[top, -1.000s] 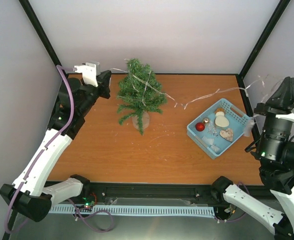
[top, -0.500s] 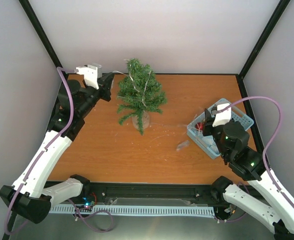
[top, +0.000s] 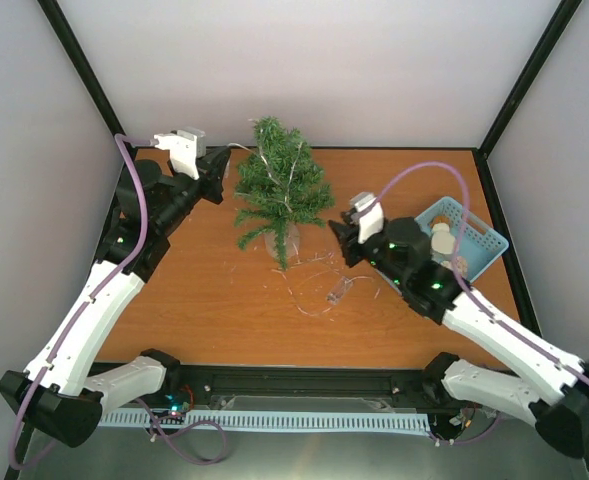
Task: Decorate the small christmas tree
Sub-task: Wrap the decoration item around the Christmas tree.
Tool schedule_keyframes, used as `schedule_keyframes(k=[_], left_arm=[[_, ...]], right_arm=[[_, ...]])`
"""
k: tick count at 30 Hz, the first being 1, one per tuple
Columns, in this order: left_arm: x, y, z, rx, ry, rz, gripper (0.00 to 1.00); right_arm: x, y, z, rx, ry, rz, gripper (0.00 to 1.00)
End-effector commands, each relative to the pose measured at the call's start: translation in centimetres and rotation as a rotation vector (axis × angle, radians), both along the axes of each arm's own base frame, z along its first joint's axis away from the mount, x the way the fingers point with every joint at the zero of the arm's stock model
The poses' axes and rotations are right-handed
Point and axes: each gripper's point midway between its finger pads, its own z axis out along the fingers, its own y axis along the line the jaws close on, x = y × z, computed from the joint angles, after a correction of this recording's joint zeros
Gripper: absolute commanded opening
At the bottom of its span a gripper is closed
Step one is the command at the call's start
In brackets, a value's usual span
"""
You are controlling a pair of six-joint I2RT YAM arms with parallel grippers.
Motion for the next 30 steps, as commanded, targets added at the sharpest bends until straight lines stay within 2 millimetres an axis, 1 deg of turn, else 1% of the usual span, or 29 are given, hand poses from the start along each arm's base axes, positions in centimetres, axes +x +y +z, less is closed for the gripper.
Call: schedule_keyframes(k=[1,4,6,8,13,14,19,22,23,24,25,28,30], left_arm=[[-0.5,0.3,1.5,-0.032,-0.04,-0.003,0.01],[-0.5,0.1,1.3,-0.038,-0.033,-0.013,0.01],[-0.4,0.1,1.0,-0.041,-0.026,-0.016,0.01],[-0.5,0.0,0.9,-0.042,-0.022,-0.02,0.01],[-0.6,0.1,0.7,-0.04,-0.023,-0.018,0.01],[-0.6,0.1,0.7,-0.04,-0.022,-0.019,0.01],[-0.7,0.1,0.8,-0.046,-0.027,-0.017,0.01],[-0.8,0.1,0.9,-0.048,-0.03,-0.02,0.01],[-0.7,0.1,0.9,-0.049,-0.029,-0.02,0.01],[-0.7,0.1,0.9,-0.048,-0.029,-0.021,0.01],[-0.8,0.1,1.0,-0.047,-0.03,-0.022,0.01],[-0.8,0.2,1.2,-0.048,-0.035,-0.014,0.01],[-0.9,0.3,1.3,-0.047,-0.038,-0.011,0.01]], right_arm=[[-0.7,5.7,-0.1,0.202,-0.021,0.134,0.32],[-1.0,8.4,-1.4,0.277,-0.019,0.143,0.33],[-0.7,9.5,-2.2,0.298,-0.027,0.115,0.34],[0.2,10.2,-3.4,0.309,-0.013,0.074,0.34],[2.3,10.0,-4.3,0.322,-0.05,-0.039,0.37],[2.5,10.2,-4.5,0.309,-0.059,-0.042,0.38],[3.1,11.8,-6.1,0.261,-0.045,-0.011,0.39],[3.6,11.6,-6.8,0.255,-0.036,-0.045,0.38],[3.7,11.5,-6.9,0.253,-0.039,-0.055,0.36],[3.7,11.5,-6.9,0.248,-0.046,-0.054,0.32],[3.6,11.5,-6.9,0.241,-0.053,-0.05,0.26],[3.1,11.2,-6.7,0.222,-0.07,-0.033,0.04],[2.4,10.3,-6.4,0.218,-0.082,-0.024,0.03]])
